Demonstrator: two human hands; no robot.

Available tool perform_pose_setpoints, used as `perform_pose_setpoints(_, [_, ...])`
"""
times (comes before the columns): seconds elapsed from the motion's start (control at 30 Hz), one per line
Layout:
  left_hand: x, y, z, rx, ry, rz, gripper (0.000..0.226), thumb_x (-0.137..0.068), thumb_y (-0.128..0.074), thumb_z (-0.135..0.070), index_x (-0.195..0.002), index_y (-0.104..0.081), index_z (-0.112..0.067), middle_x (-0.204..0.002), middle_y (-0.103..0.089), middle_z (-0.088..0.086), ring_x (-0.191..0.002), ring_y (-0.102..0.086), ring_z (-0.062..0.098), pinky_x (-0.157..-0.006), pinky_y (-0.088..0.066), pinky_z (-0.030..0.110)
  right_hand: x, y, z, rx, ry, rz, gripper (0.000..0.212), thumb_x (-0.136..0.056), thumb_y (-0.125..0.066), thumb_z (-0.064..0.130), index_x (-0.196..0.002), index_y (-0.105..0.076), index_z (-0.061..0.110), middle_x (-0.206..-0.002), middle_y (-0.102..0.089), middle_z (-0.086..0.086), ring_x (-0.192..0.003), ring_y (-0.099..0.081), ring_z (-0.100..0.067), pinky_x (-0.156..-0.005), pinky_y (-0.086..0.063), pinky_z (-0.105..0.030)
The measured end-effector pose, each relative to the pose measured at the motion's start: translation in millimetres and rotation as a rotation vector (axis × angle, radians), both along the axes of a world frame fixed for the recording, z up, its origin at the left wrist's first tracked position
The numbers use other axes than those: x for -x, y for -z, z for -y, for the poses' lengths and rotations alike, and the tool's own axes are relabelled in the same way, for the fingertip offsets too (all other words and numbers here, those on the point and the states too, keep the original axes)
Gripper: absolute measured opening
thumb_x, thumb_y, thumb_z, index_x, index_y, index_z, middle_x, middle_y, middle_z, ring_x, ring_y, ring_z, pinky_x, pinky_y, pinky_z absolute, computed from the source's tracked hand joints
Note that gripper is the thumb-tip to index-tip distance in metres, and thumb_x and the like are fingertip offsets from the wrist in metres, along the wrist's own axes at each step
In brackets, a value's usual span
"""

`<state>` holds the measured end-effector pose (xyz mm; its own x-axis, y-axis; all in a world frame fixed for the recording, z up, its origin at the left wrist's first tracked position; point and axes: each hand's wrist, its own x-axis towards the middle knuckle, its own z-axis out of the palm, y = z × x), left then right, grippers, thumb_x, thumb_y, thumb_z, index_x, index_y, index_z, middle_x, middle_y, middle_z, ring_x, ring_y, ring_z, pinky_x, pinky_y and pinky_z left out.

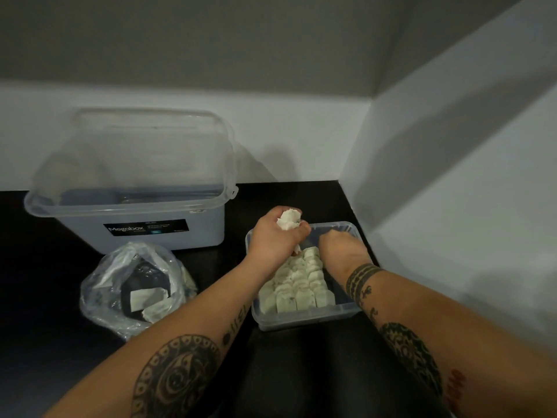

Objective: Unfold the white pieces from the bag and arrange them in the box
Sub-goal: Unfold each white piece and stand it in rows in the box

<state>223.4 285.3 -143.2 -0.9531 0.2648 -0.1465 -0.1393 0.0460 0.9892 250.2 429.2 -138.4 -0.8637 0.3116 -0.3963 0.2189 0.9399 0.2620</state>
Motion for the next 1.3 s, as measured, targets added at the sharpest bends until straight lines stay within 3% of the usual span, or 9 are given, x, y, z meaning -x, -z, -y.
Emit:
perform_pose_setpoints(0.27, [0,-1,-1,-0.024,-0.008,0.018,0.030,-0.085,-0.081,-0.020,-0.112,-0.069,-0.026,-0.100,-0.072,0.004,-0.090,-0.072,0.021,-0.072,-0.063,0.037,8,-21,-8,0.217,0.239,0.112,0.048,-0.097,-0.064,0.011,-0.142,-0.051,0.001,-0.140,-0.057,-0.015,-0.127,-0.057,-0.028,-0.104,-0.049,-0.036])
perform_pose_setpoints(0.37, [0,-3,-1,-0.019,-0.007,0.031,0.032,-0.087,-0.080,-0.020,-0.115,-0.068,-0.026,-0.105,-0.071,0.004,-0.094,-0.071,0.020,-0.073,-0.064,0.037,0,-22,-18,0.519,0.369,0.084,0.041,-0.092,-0.063,-0.001,-0.132,-0.058,-0.005,-0.110,-0.066,-0.016,-0.080,-0.067,-0.021,-0.072,-0.063,-0.032])
perform_pose_setpoints(0.47, [-1,-3,-1,-0.025,-0.005,0.043,0.032,-0.086,-0.081,-0.020,-0.115,-0.068,-0.027,-0.106,-0.071,0.006,-0.096,-0.072,0.023,-0.072,-0.064,0.037,-5,-19,-11,0.614,0.536,0.145,0.048,-0.096,-0.060,0.000,-0.142,-0.047,-0.001,-0.103,-0.062,-0.016,-0.071,-0.066,-0.021,-0.049,-0.059,-0.026])
perform_pose_setpoints(0.6, [0,-3,-1,-0.026,-0.021,0.065,0.034,-0.085,-0.082,-0.020,-0.115,-0.068,-0.028,-0.108,-0.071,0.008,-0.098,-0.072,0.026,-0.073,-0.064,0.039,-5,6,-7,0.694,0.676,0.117,0.054,-0.101,-0.054,0.008,-0.152,-0.037,0.014,-0.110,-0.062,-0.017,-0.093,-0.071,-0.028,-0.079,-0.063,-0.035])
perform_pose_setpoints(0.67, [0,-4,-2,-0.022,-0.027,0.075,0.035,-0.085,-0.082,-0.020,-0.115,-0.067,-0.028,-0.109,-0.071,0.008,-0.098,-0.072,0.026,-0.075,-0.064,0.041,-7,16,-9,0.727,0.697,0.107,0.052,-0.100,-0.055,0.011,-0.151,-0.041,0.017,-0.112,-0.065,-0.016,-0.092,-0.071,-0.027,-0.077,-0.063,-0.035])
perform_pose_setpoints(0.83, [-1,-5,-3,-0.009,-0.033,0.087,0.036,-0.085,-0.082,-0.020,-0.117,-0.067,-0.027,-0.110,-0.070,0.007,-0.099,-0.071,0.026,-0.076,-0.064,0.041,-11,12,-7,0.727,0.650,0.102,0.051,-0.101,-0.054,0.012,-0.151,-0.042,0.017,-0.120,-0.063,-0.015,-0.086,-0.069,-0.024,-0.072,-0.064,-0.034])
perform_pose_setpoints(1.0, [-4,-19,-2,-0.173,0.063,0.245,0.040,-0.089,-0.074,-0.014,-0.126,-0.060,-0.014,-0.112,-0.072,0.016,-0.089,-0.075,0.027,-0.073,-0.063,0.038,-13,-35,-17,0.917,0.558,-0.062,0.037,-0.097,-0.053,-0.005,-0.133,-0.054,-0.005,-0.122,-0.063,-0.020,-0.075,-0.064,-0.017,-0.066,-0.062,-0.031])
perform_pose_setpoints(1.13, [-7,-34,-5,-0.400,0.145,0.504,0.027,-0.098,-0.049,-0.006,-0.122,-0.058,-0.002,-0.117,-0.071,0.019,-0.097,-0.073,0.033,-0.071,-0.065,0.037,-9,-79,-31,1.106,0.628,-0.258,0.021,-0.104,-0.046,0.003,-0.119,-0.059,0.006,-0.104,-0.065,-0.010,-0.068,-0.068,-0.022,-0.066,-0.062,-0.033])
perform_pose_setpoints(1.3, [-12,-38,-14,-0.408,0.110,0.550,0.025,-0.100,-0.061,-0.010,-0.124,-0.058,-0.004,-0.113,-0.074,0.019,-0.097,-0.076,0.032,-0.067,-0.066,0.037,-23,-85,-38,1.201,0.371,-0.412,0.017,-0.099,-0.062,0.020,-0.115,-0.069,0.016,-0.101,-0.073,-0.002,-0.075,-0.063,-0.012,-0.057,-0.052,-0.023])
